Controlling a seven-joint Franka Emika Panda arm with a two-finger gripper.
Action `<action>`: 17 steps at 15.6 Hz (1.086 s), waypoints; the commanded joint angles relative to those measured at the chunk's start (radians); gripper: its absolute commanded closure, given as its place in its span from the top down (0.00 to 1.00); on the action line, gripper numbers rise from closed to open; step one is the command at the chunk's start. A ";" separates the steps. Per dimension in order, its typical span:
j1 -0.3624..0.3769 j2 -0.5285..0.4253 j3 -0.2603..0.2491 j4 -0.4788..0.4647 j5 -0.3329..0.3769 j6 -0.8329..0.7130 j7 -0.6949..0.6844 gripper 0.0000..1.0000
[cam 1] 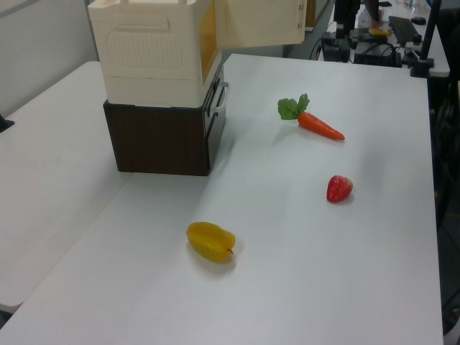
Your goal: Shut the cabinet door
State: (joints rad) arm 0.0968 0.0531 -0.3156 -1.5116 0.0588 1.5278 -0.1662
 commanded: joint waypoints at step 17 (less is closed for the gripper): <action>-0.008 -0.012 -0.051 -0.018 0.010 0.035 -0.776 0.00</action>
State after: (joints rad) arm 0.0947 0.0530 -0.3248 -1.5143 0.0597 1.5274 -0.7202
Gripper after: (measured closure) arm 0.991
